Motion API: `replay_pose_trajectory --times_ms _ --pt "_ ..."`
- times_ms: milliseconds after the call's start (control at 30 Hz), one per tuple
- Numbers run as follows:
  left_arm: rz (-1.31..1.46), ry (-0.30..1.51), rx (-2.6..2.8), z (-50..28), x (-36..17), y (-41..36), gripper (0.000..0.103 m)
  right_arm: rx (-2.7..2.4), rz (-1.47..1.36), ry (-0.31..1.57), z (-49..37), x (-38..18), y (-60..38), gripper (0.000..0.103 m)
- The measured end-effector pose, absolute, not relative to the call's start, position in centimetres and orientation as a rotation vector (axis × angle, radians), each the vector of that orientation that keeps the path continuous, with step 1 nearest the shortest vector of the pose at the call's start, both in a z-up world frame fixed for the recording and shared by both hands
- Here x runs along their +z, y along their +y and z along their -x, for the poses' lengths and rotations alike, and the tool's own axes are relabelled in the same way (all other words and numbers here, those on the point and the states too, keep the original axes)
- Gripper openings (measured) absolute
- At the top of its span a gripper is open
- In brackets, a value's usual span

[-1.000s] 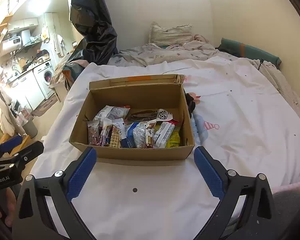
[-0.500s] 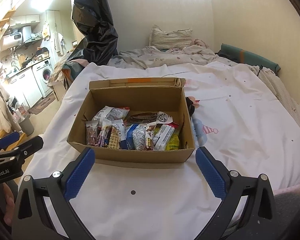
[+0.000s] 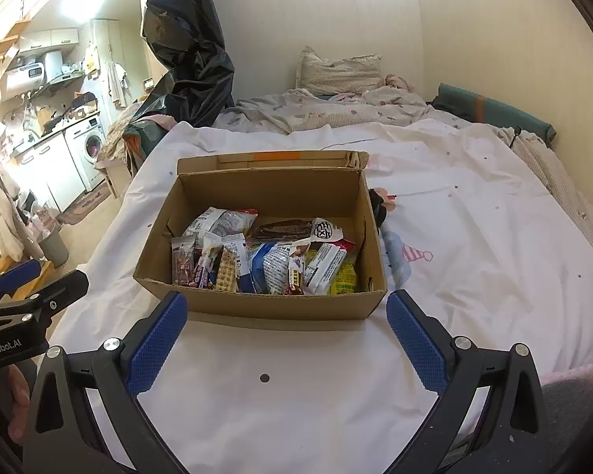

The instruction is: Organize snacks

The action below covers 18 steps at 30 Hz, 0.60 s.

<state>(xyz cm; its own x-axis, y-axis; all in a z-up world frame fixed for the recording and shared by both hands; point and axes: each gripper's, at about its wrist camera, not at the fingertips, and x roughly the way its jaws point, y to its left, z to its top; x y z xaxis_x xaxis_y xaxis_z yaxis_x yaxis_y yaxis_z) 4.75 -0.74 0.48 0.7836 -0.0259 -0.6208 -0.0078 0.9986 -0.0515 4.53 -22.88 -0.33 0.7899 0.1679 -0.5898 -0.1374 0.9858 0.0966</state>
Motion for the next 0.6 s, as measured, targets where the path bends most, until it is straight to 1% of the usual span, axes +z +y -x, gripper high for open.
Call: replay_pose_trajectory --times_ms 600 --pt "0.054 0.676 -0.014 -4.93 0.28 -0.6 0.103 0.165 -0.062 0.644 -4.64 -0.46 -23.07 0.103"
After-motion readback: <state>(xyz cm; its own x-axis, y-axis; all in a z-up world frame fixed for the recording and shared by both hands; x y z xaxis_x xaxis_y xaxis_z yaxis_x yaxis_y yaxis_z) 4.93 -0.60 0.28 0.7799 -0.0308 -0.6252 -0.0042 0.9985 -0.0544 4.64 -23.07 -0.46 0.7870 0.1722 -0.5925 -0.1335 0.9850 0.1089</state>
